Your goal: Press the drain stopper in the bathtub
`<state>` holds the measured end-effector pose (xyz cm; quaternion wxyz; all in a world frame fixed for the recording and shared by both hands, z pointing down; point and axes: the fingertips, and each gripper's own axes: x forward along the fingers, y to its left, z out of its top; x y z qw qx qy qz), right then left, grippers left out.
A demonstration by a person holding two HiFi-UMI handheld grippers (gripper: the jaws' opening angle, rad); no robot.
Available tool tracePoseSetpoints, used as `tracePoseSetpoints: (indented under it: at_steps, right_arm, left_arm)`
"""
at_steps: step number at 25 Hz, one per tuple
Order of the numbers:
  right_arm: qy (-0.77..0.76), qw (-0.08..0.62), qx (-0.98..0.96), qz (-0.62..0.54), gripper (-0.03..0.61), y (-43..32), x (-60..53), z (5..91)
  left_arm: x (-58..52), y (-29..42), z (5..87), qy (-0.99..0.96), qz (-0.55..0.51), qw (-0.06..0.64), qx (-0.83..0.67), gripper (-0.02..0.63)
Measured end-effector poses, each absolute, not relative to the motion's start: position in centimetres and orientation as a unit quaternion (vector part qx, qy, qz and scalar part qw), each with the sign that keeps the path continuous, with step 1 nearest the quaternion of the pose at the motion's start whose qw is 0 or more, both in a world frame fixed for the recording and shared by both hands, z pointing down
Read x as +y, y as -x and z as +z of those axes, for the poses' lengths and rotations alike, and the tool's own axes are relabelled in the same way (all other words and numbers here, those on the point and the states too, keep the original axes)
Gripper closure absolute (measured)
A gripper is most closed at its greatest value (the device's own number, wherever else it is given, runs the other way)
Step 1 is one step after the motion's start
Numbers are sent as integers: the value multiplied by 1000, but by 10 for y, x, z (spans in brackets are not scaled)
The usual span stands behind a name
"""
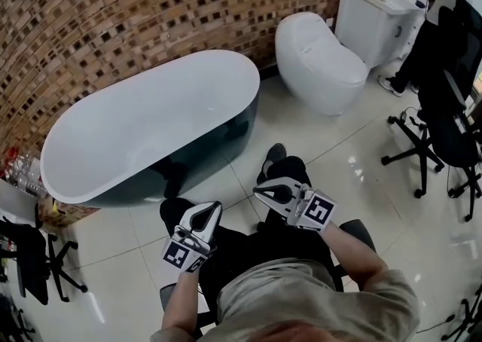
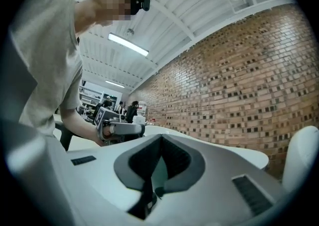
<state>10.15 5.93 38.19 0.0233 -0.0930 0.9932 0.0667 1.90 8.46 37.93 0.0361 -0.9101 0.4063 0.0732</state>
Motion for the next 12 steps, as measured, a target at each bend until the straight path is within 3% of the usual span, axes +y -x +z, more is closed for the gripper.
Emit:
tracePoseSetpoints:
  at_steps: [12]
  right_arm:
    - [80,14,994,80,578,-96,70,384]
  left_arm:
    - [90,-30,380,911,45,63,405,606]
